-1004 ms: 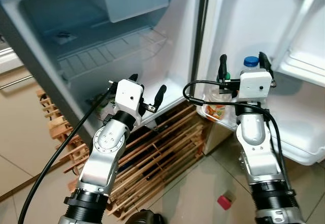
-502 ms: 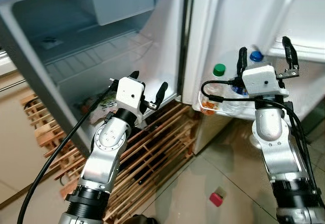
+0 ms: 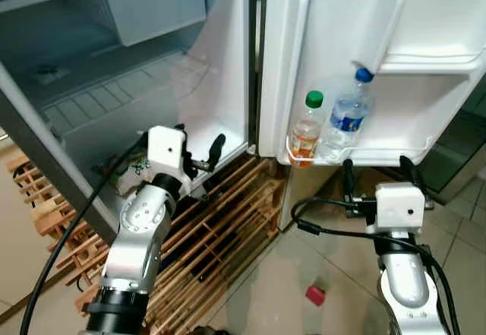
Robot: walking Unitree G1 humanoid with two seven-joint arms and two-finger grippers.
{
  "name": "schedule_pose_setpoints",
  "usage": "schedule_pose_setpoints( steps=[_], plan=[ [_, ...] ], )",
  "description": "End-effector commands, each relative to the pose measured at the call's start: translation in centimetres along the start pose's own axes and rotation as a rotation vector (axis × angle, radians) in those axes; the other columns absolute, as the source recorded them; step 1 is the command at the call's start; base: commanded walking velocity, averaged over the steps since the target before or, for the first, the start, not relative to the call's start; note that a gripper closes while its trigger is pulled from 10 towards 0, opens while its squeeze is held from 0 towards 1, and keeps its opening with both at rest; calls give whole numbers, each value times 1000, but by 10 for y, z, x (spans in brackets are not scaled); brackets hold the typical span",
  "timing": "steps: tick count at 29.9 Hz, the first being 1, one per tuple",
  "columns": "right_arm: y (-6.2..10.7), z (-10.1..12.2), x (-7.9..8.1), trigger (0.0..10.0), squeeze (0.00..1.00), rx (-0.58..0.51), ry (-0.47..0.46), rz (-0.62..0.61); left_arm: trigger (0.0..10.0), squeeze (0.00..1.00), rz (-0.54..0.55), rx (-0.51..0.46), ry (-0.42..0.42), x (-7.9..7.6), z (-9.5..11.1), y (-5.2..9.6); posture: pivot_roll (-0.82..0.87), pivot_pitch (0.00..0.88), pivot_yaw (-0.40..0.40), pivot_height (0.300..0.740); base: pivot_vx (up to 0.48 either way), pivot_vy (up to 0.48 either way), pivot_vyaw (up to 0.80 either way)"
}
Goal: Restocking fridge
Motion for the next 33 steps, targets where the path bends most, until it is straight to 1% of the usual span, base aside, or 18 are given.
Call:
schedule_pose_setpoints(
  steps=[1,3,4,5,6,7,8,10,12,18,19,22,24,27,29,31,32,33],
  plan=[
    [3,-20,-4,10000,0,66,15,6,10000,0,-1,4,30,-4,0,-4,-184,0,84,740,0,-480,0],
    [2,-30,-8,10000,0,97,29,1,10000,0,27,11,32,-3,-1,-5,-188,0,82,740,0,-480,0],
    [2,-30,-8,10000,0,97,29,1,10000,0,27,11,32,-3,-1,-5,-188,0,82,740,0,-480,0],
    [0,-37,-12,10000,0,119,41,-8,10000,0,111,47,-25,9,-8,-5,-187,0,79,740,0,-480,0],
    [0,-37,-12,10000,0,119,41,-8,10000,0,111,47,-25,9,-8,-5,-187,0,79,740,0,-480,0],
    [-1,-40,-15,10000,0,135,36,-17,10000,0,149,66,-4,16,-12,-5,-190,0,78,740,0,-480,800],
    [-2,-44,-18,10000,0,155,31,-30,10000,0,183,78,52,22,-16,-4,-190,0,76,740,0,-480,794],
    [-3,-45,-18,10000,0,155,31,-30,10000,0,187,76,59,22,-16,-4,-189,0,76,740,0,-480,794],
    [-6,-45,-16,10000,0,149,32,-25,10000,0,185,67,49,22,-13,-6,-186,0,72,740,0,-480,794],
    [-12,-39,-7,10000,0,113,36,10,10000,0,153,29,28,14,-5,-9,-180,0,62,740,0,-480,788],
    [-14,-38,-5,10000,0,103,35,20,10000,0,138,19,14,10,-3,-10,-179,0,59,740,0,-480,781],
    [-15,-35,-1,10000,0,87,36,43,10000,0,118,4,14,6,-1,-11,-177,0,52,740,0,-480,781],
    [-14,-35,2,10000,0,82,35,57,10000,0,117,0,13,5,0,-10,-175,0,49,740,0,-480,775],
    [-12,-36,4,10000,0,78,42,78,10000,0,116,-7,19,6,0,-9,-173,0,42,740,0,-480,769],
    [-7,-43,3,10000,0,90,55,94,10000,0,120,-11,38,6,-1,-7,-167,0,28,740,0,-480,763],
    [3,-56,1,10000,0,127,83,121,10000,0,136,6,64,9,-6,-4,-161,0,17,740,0,0,756],
    [16,-79,5,10000,0,211,107,189,10000,0,139,16,52,11,-10,-1,-154,0,5,740,0,0,406],
    [16,-79,5,10000,0,211,107,189,10000,0,139,16,52,11,-10,-1,-154,0,5,740,0,0,406]
  ],
)
Point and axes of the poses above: a point about 5 cm out from each wrist's last joint towards the gripper, its own y axis pointing back from the gripper into the wrist, its own z axis along the axis of the wrist's last joint, x = y × z, the point moved 5 cm from there along -y, pointing out of the wrist towards the gripper, and after that the axes turned 9 degrees about y, right-handed, at the moved point
